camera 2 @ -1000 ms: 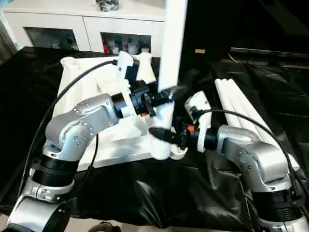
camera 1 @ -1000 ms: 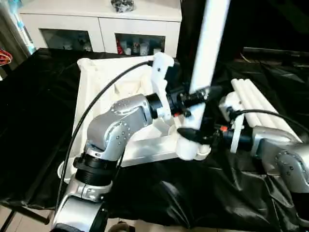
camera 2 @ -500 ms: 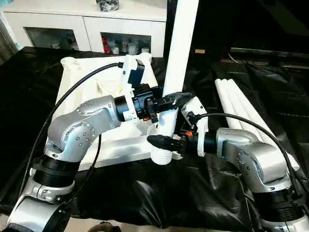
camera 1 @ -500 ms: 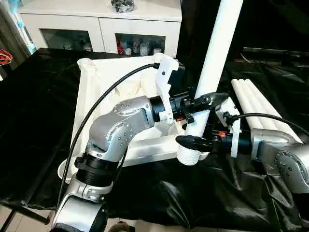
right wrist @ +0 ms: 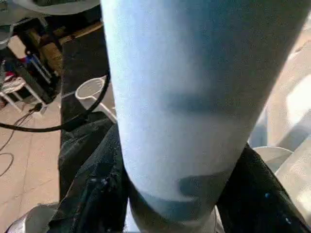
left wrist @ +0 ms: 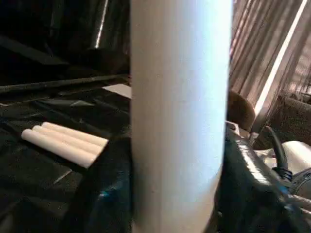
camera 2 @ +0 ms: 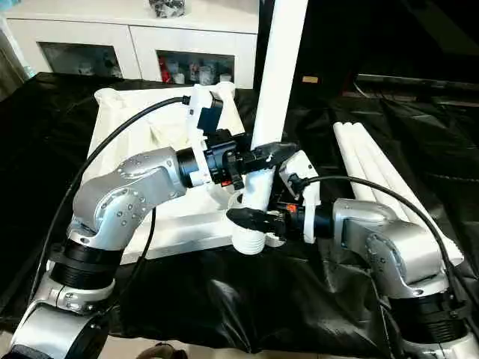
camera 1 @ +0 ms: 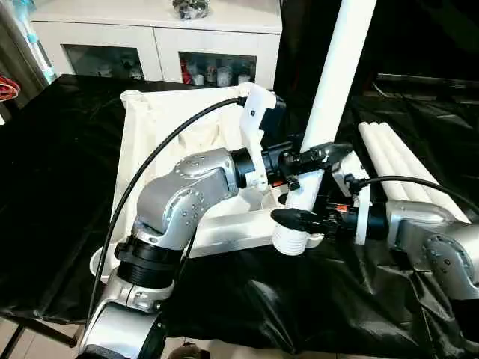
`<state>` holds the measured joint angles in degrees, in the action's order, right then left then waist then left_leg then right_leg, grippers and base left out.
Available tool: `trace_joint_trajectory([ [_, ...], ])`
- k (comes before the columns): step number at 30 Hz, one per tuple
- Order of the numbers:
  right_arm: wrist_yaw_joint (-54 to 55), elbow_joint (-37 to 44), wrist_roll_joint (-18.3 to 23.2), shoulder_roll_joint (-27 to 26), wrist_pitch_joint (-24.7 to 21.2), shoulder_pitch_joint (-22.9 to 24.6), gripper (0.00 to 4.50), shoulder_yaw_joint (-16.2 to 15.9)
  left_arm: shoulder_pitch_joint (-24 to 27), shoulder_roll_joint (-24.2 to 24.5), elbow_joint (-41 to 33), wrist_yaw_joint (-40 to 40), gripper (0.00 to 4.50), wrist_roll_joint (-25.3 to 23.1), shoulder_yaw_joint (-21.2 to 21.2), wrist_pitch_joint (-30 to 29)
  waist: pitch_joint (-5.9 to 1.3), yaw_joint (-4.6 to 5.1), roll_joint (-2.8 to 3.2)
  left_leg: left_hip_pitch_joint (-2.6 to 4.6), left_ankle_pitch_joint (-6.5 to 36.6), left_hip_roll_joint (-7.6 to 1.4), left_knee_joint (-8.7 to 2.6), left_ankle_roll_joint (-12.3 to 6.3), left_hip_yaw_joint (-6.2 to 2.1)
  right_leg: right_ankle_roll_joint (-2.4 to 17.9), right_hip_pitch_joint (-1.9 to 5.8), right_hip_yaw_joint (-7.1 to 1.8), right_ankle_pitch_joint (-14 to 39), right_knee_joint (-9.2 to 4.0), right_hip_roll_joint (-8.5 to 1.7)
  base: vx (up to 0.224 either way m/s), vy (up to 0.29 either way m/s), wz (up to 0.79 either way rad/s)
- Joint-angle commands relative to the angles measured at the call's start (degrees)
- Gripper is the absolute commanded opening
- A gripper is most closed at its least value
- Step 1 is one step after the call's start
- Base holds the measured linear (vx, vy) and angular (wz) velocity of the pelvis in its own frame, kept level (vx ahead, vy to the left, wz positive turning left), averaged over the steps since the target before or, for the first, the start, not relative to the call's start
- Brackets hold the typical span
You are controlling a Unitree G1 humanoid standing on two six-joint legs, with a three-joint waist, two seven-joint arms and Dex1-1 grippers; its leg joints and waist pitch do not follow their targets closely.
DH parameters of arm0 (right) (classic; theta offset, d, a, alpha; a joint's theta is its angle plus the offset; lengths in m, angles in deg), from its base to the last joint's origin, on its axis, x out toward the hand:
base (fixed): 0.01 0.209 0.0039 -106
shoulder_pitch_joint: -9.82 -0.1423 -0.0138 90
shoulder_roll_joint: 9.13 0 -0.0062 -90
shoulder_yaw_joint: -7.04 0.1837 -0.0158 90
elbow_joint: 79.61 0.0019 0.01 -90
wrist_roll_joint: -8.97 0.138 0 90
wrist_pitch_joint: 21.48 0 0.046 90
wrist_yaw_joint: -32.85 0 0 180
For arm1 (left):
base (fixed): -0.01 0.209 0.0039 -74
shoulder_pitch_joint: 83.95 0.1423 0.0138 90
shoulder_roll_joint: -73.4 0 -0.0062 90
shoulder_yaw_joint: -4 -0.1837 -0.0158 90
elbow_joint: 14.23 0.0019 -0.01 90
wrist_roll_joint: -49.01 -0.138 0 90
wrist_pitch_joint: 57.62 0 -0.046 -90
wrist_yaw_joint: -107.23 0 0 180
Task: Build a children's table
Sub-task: Pick table leg
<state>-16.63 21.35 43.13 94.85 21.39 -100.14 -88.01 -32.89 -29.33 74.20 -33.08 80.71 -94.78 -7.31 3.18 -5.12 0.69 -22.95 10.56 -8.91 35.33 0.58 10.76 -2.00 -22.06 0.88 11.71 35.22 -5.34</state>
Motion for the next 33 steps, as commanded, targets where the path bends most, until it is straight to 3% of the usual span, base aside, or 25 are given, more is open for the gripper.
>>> trace_joint_trajectory([
  [1, 1.28, 0.29, -0.08, 0.01, 0.48, 0.51, 1.89, 1.15, -0.89, -0.24, -1.26, -0.09, 2.73, 0.12, 0.57, 0.69, -4.09, -0.11, -0.58, 1.67, 5.08, -3.52, -4.11, -2.00, -1.37, 16.04, 2.22, -1.22, 2.34, -3.19, -2.69, 0.000, 0.000, 0.00],
  [2, 2.14, 0.52, -0.09, -0.61, 0.71, 0.73, 1.89, 1.57, -0.82, -0.87, -0.86, -0.89, 2.86, -0.25, 1.38, 2.38, -4.08, -0.07, -0.39, 1.71, 5.31, -3.53, -4.14, -1.89, -1.37, 16.01, 2.17, -1.23, 2.32, -3.24, -2.63, 0.000, 0.000, 0.00],
  [4, 4.23, 0.87, -0.31, -2.02, 1.59, 1.26, 1.89, 2.77, -0.84, -1.64, -0.39, -2.06, 2.94, -1.79, 2.28, 6.58, -4.06, -0.03, -0.84, 1.60, 5.82, -3.59, -4.22, -1.76, -1.38, 16.19, 2.32, -1.24, 2.14, -3.40, -2.75, 0.000, 0.000, 0.00],
  [8, 7.11, 0.56, -0.88, -3.85, 2.65, 1.36, 1.89, 4.19, -0.84, -3.13, -0.98, -4.87, 2.94, -1.08, 5.01, 8.51, -4.10, 0.04, -0.99, 1.60, 5.56, -3.57, -4.20, -1.82, -1.32, 15.95, 2.29, -1.21, 1.77, -3.28, -2.71, 0.000, 0.000, 0.00],
  [11, 10.41, -0.45, -2.47, -5.37, 4.26, 0.66, 1.89, 5.34, -0.99, -1.59, -0.90, -5.09, 2.94, -2.39, 5.62, 9.85, -4.04, 0.08, -1.37, 1.60, 5.90, -3.49, -4.27, -1.64, -1.26, 14.97, 2.18, -1.19, 3.98, -3.49, -2.66, 0.000, 0.000, 0.00],
  [13, 12.52, -2.23, -3.67, -6.17, 5.37, -0.06, 1.89, 5.90, -0.96, -0.52, -0.88, -4.41, 2.94, -3.06, 5.28, 10.21, -3.99, 0.18, -1.04, 1.62, 6.01, -3.43, -4.33, -1.28, -1.28, 14.31, 2.01, -1.21, 4.89, -3.49, -2.64, 0.000, 0.000, 0.00],
  [15, 14.70, -4.53, -5.49, -6.69, 6.89, -0.66, 1.89, 6.06, -0.58, 1.81, -0.27, -2.36, 2.94, -5.24, 3.67, 11.82, -4.04, 0.27, -0.76, 1.70, 5.96, -3.37, -4.34, -0.77, -1.32, 13.96, 1.90, -1.17, 5.09, -3.53, -2.52, 0.000, 0.000, 0.00],
  [18, 17.78, -7.35, -9.56, -6.50, 10.83, -0.63, 1.89, 5.89, 1.72, 8.19, 2.18, 3.19, 2.94, -12.11, -2.35, 16.46, -4.06, 0.26, -0.86, 1.76, 5.83, -3.35, -4.43, -0.04, -1.28, 12.37, 1.82, -1.23, 5.32, -3.53, -2.43, 0.000, 0.000, 0.00],
  [19, 17.78, -7.35, -9.56, -6.50, 10.83, -0.63, 1.89, 5.89, 1.72, 8.19, 2.18, 3.19, 2.94, -12.11, -2.35, 16.46, -4.11, 0.34, -0.80, 1.85, 5.55, -3.35, -4.45, 0.05, -1.23, 11.97, 1.75, -1.25, 4.73, -3.45, -2.40, 0.000, 0.000, 0.00],
  [21, 18.76, -7.84, -12.67, -5.21, 13.02, 0.16, 1.89, 4.89, 4.92, 14.56, 6.36, 8.10, 2.94, -19.08, -8.95, 22.01, -4.13, 0.26, -0.76, 1.85, 5.56, -3.34, -4.55, 0.28, -1.38, 11.21, 1.71, -1.18, 4.61, -3.40, -2.32, 0.000, 0.000, 0.00],
  [23, 18.85, -8.29, -12.56, -5.45, 12.93, 0.19, 1.89, 5.33, 6.55, 15.61, 9.09, 9.73, 2.94, -19.86, -10.71, 22.40, -4.22, 0.36, -0.58, 1.91, 5.48, -3.27, -4.56, 0.80, -1.31, 10.77, 1.71, -1.22, 3.81, -3.21, -2.29, 0.000, 0.000, 0.00],
  [26, 18.88, -8.48, -12.83, -5.05, 13.13, 0.63, 1.88, 5.45, 8.06, 15.78, 11.25, 10.70, 2.94, -21.29, -13.35, 23.16, -4.25, 0.28, -0.46, 2.06, 7.14, -3.45, -4.73, 1.50, -1.25, 12.36, 1.57, -1.21, 2.83, -3.06, -2.44, 0.000, 0.000, 0.00],
  [28, 18.72, -8.91, -12.80, -5.14, 13.27, 0.73, 1.88, 5.49, 8.73, 15.57, 12.67, 12.29, 2.94, -21.28, -14.71, 23.16, -4.06, 0.01, -1.18, 1.98, 8.24, -3.57, -4.84, 1.06, -1.07, 13.32, 1.62, -1.31, 3.72, -3.23, -2.68, 0.000, 0.000, 0.00],
  [33, 18.23, -9.47, -12.88, -5.79, 13.92, 1.26, 1.88, 5.21, 9.02, 15.10, 16.49, 13.53, 2.61, -23.01, -16.79, 24.58, -3.95, 0.03, -1.03, 1.86, 9.33, -3.57, -4.91, 0.82, -1.09, 13.03, 1.59, -1.38, 6.03, -3.40, -2.89, 0.000, 0.000, 0.00],
])
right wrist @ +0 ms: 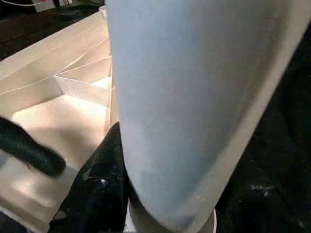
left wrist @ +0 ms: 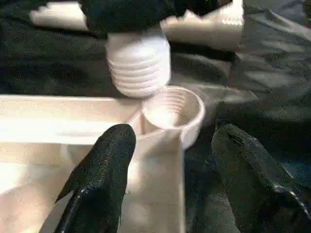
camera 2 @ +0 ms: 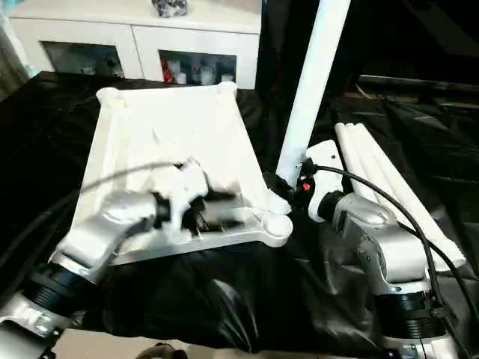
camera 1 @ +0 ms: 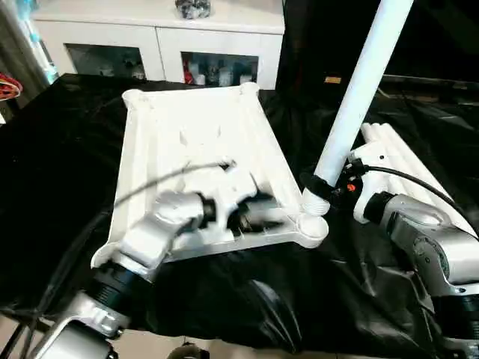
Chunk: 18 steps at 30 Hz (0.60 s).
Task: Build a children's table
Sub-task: Pick table leg, then insert table leg to table base
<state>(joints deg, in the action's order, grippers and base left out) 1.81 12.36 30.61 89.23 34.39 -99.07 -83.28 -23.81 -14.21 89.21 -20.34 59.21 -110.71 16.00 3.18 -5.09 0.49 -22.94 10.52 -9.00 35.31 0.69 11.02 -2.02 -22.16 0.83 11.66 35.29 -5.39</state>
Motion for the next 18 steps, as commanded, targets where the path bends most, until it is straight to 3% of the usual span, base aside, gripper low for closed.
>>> trace_joint_trajectory([
  [1, -0.34, -0.48, -0.60, -0.44, 1.25, 0.48, 1.88, 0.14, -0.25, -0.42, 3.60, 1.12, 2.58, -2.66, -1.43, 2.17, -3.97, -0.03, -0.12, 1.84, 9.40, -3.44, -4.86, 0.84, -1.44, 12.94, 1.63, -1.35, 6.06, -3.47, -2.86, 0.000, 0.000, 0.00],
  [2, -0.34, -0.48, -0.60, -0.44, 1.25, 0.48, 1.88, 0.14, -0.25, -0.42, 3.60, 1.12, 2.48, -2.66, -1.43, 2.17, -3.96, 0.14, -0.41, 1.81, 9.46, -3.39, -4.87, 0.84, -1.39, 12.83, 1.62, -1.35, 5.93, -3.65, -2.74, 0.000, 0.000, 0.00],
  [4, -0.56, 0.13, -0.52, -0.49, 1.11, 1.09, 1.88, -0.10, -0.29, -0.68, 5.21, 1.34, 2.33, -3.88, -2.23, 2.55, -4.06, 0.13, -0.33, 1.86, 9.34, -3.47, -4.86, 1.05, -1.44, 13.07, 1.68, -1.34, 4.64, -3.45, -2.75, 0.000, 0.000, 0.00],
  [5, -0.55, 0.59, -0.40, -0.45, 0.87, 1.35, 1.88, -0.11, -0.13, -0.72, 5.36, 1.49, 2.24, -4.03, -2.53, 2.36, -4.06, 0.20, 0.09, 1.94, 9.76, -3.48, -4.90, 1.27, -1.44, 13.30, 1.63, -1.30, 3.92, -3.48, -2.65, 0.000, 0.000, 0.00],
  [10, -0.79, 1.72, -0.41, 0.14, 0.31, 2.14, 1.88, -0.39, 0.05, -0.72, 5.50, 1.51, 1.99, -4.48, -3.25, 1.44, -4.09, 0.16, 0.14, 2.00, 10.17, -3.57, -4.89, 1.20, -1.46, 14.44, 1.75, -1.27, 2.51, -3.30, -2.71, 0.000, 0.000, 0.00],
  [18, -2.19, 2.63, -0.16, 0.96, -0.74, 2.53, 1.88, -0.69, -1.04, -0.61, 5.84, 0.80, 1.29, -6.52, -3.06, -2.33, -3.91, 0.24, -0.05, 2.09, 11.99, -3.66, -5.05, 1.37, -1.48, 14.26, 1.67, -1.36, 5.85, -3.65, -2.80, 0.000, 0.000, 0.00],
])
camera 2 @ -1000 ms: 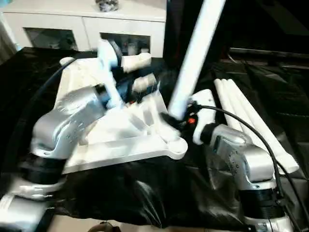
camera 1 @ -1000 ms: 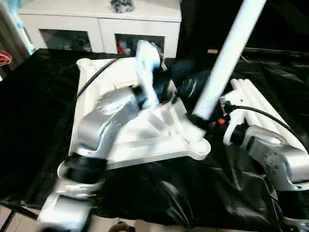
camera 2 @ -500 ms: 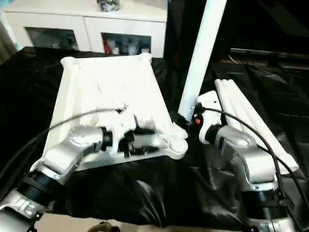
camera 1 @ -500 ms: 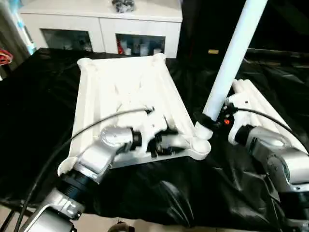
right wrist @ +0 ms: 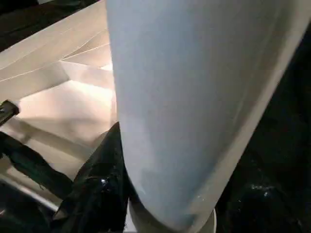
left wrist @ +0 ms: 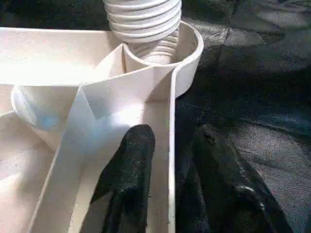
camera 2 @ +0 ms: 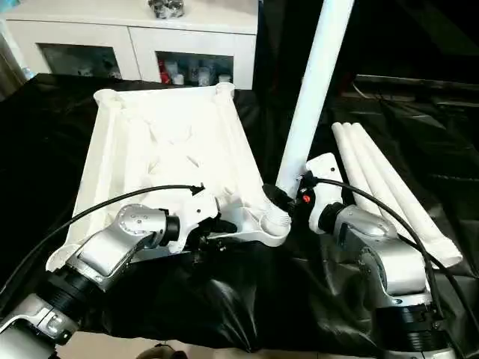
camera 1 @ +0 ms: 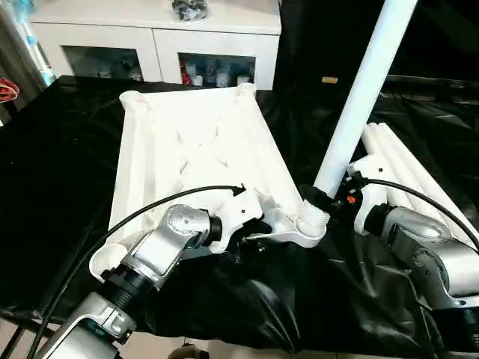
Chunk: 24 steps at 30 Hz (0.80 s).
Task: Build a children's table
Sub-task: Insert table leg to table base
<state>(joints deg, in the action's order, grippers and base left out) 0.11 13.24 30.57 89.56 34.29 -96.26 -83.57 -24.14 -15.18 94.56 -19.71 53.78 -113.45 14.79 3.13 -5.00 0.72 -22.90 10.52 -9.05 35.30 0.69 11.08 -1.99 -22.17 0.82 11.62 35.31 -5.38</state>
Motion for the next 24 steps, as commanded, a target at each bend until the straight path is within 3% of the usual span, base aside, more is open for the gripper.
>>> trace_joint_trajectory([
  [1, -0.65, 1.65, -0.10, 0.73, -0.70, -0.43, 1.88, -0.44, -0.79, 0.56, 0.34, 0.27, 1.21, -1.30, -0.53, -1.56, -3.79, 0.17, -0.38, 2.02, 12.08, -3.62, -5.09, 1.35, -1.54, 14.08, 1.66, -1.35, 6.34, -3.72, -2.78, 0.000, 0.000, 0.00],
  [14, -7.92, -3.05, 1.56, 1.79, -0.69, -1.75, 1.88, -1.87, -1.37, 0.50, 0.59, 1.95, 0.04, -2.39, -0.81, -2.98, -3.88, 0.25, -0.56, 1.84, 10.71, -3.65, -4.93, 0.35, -1.54, 14.81, 1.74, -1.30, 5.15, -3.56, -2.92, 0.000, 0.000, 0.00],
  [16, -8.60, -5.43, 0.65, 1.84, 0.19, -2.52, 1.88, -2.27, -1.40, 0.19, 0.62, 1.85, 0.00, -2.40, -0.82, -2.96, -3.94, 0.23, -0.86, 1.92, 10.19, -3.65, -4.79, -0.06, -1.38, 15.30, 1.70, -1.32, 5.00, -3.61, -2.99, 0.000, 0.000, 0.00],
  [18, -8.60, -5.43, 0.65, 1.84, 0.19, -2.52, 1.88, -2.27, -1.40, 0.19, 0.62, 1.85, 0.00, -2.40, -0.82, -2.96, -3.84, 0.13, -0.74, 1.88, 10.11, -3.67, -4.81, -0.24, -1.39, 15.23, 1.68, -1.35, 5.50, -3.63, -3.00, 0.000, 0.000, 0.00],
  [19, -9.06, -7.35, 0.09, 1.71, 0.99, -3.19, 1.88, -2.51, -1.08, -0.22, -0.10, 2.04, 0.00, -1.97, -0.60, -2.96, -3.81, 0.19, -1.09, 1.89, 10.37, -3.69, -4.87, -0.27, -1.35, 15.08, 1.67, -1.33, 6.03, -3.73, -2.94, 0.000, 0.000, 0.00],
  [24, -9.50, -8.89, -0.12, 1.52, 1.44, -3.83, 1.88, -2.71, -1.06, -0.74, -0.50, 2.18, 0.00, -1.71, -0.46, -3.16, -3.75, 0.35, -0.98, 1.89, 11.43, -3.72, -4.98, 0.14, -1.43, 14.69, 1.61, -1.32, 8.49, -3.88, -3.00, 0.000, 0.000, 0.00],
])
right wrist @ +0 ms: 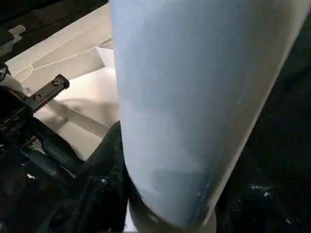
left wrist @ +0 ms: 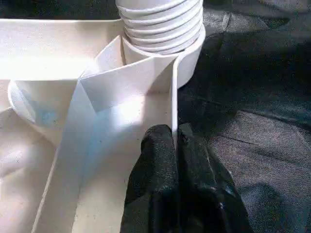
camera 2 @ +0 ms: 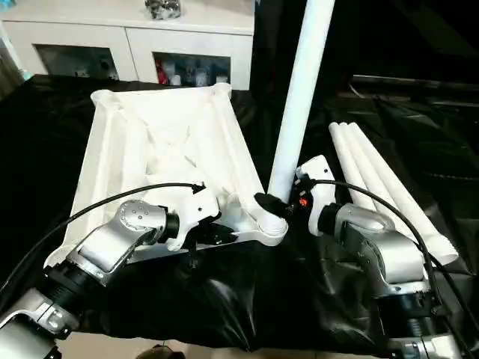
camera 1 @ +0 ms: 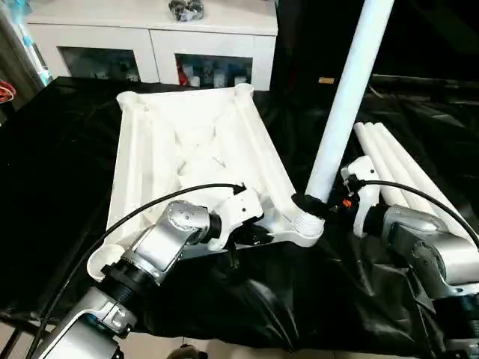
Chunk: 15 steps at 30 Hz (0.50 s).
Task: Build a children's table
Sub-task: Insert table leg to table base
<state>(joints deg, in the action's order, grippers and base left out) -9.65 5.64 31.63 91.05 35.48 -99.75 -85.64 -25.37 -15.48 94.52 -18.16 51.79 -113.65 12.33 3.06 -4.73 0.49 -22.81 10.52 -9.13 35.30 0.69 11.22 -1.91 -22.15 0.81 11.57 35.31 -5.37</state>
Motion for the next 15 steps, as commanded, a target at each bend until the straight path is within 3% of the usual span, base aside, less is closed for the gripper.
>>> trace_joint_trajectory([
  [1, 0.03, -1.73, -1.30, -0.06, 0.41, -0.49, 1.88, -0.80, 0.09, -0.61, -0.49, 0.66, 0.00, 0.19, -0.34, -0.76, -3.65, 0.09, -0.81, 1.81, 11.69, -3.64, -5.03, 0.24, -1.57, 14.45, 1.55, -1.30, 9.01, -3.93, -3.00, 0.000, 0.000, 0.00],
  [5, -0.66, -3.47, -1.85, -0.36, 1.24, -1.07, 1.88, -1.17, -0.25, -1.26, -0.60, 0.84, 0.00, 0.16, -0.40, -1.00, -3.69, 0.08, -0.55, 1.84, 12.01, -3.66, -5.07, 0.53, -1.61, 14.30, 1.46, -1.32, 9.16, -3.95, -3.01, 0.000, 0.000, 0.00],
  [8, -0.73, -4.34, -1.67, -0.64, 1.57, -1.18, 1.88, -0.72, -0.39, -1.77, -0.79, 0.63, 0.00, 0.50, 0.03, -1.33, -3.65, 0.17, -0.74, 1.91, 12.81, -3.67, -5.11, 0.71, -1.56, 14.38, 1.41, -1.32, 9.64, -4.09, -3.00, 0.000, 0.000, 0.00],
  [15, 0.61, -6.10, 1.66, -2.31, 2.05, 1.33, 1.88, 4.36, -0.48, -2.59, -0.33, -0.40, 0.00, 0.51, 1.16, -1.61, -3.75, -0.04, -0.81, 1.78, 11.64, -3.67, -5.05, -0.10, -1.55, 14.84, 1.55, -1.32, 7.71, -3.96, -3.01, 0.000, 0.000, 0.00],
])
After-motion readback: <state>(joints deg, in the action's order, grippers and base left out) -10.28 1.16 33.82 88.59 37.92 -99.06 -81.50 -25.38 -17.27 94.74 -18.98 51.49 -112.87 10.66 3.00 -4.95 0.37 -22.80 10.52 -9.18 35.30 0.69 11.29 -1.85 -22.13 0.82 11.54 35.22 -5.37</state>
